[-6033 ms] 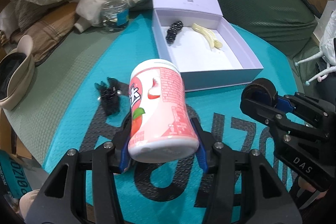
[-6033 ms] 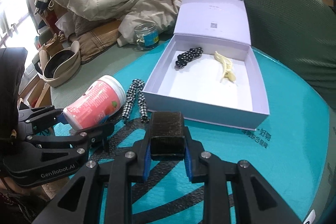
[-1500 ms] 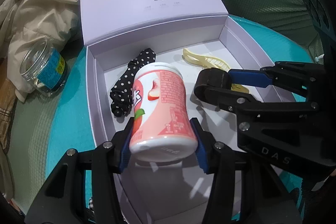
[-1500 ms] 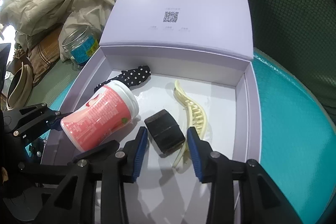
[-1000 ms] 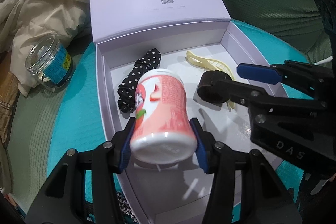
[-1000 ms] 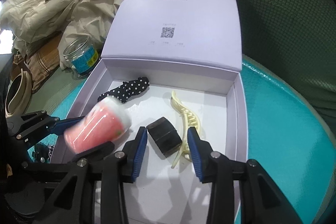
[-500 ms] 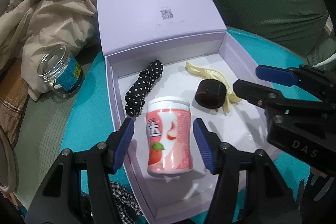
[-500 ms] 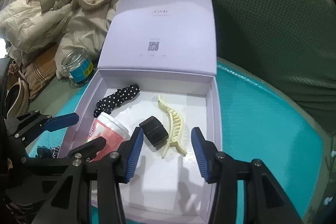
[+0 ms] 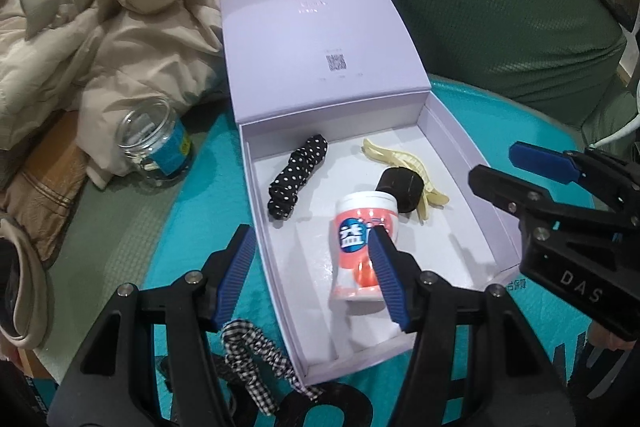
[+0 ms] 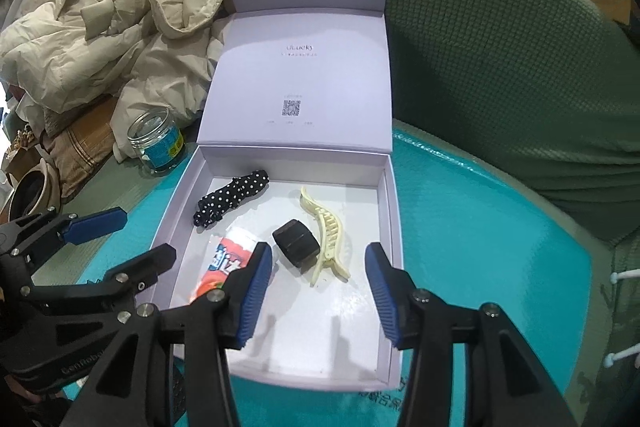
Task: Organize objects
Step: 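Withdraw both tools up and away from the gift box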
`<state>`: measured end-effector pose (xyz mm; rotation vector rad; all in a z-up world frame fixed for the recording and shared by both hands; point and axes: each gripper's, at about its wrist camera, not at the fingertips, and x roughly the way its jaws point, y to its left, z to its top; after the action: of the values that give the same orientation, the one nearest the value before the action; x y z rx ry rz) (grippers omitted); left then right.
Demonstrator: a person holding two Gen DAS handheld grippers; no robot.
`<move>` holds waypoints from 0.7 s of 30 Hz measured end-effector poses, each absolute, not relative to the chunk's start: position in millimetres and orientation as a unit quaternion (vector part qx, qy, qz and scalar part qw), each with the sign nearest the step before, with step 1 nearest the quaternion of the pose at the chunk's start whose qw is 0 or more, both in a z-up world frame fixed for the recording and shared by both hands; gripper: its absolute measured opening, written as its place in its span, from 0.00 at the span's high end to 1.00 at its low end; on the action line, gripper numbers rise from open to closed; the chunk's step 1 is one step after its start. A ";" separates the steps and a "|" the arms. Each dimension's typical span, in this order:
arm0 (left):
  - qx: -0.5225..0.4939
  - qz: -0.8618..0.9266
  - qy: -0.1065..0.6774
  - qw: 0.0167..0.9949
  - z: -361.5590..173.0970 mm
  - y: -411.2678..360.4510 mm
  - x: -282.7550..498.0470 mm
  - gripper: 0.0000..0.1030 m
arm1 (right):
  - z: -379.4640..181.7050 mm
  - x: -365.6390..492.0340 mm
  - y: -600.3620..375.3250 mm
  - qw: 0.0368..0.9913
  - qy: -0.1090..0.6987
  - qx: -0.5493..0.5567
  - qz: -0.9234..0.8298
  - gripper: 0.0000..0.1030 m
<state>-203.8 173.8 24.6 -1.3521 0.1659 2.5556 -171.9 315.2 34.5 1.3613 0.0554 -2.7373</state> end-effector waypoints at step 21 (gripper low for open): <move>-0.433 0.894 0.056 0.103 60.7 133.8 -137.3 0.44 | 57.6 -115.3 277.8 0.064 0.045 0.428 -0.900 0.51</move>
<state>-137.3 133.8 60.7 -1.2779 0.1659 2.6361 -115.3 277.8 57.6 1.2928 0.1350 -2.7185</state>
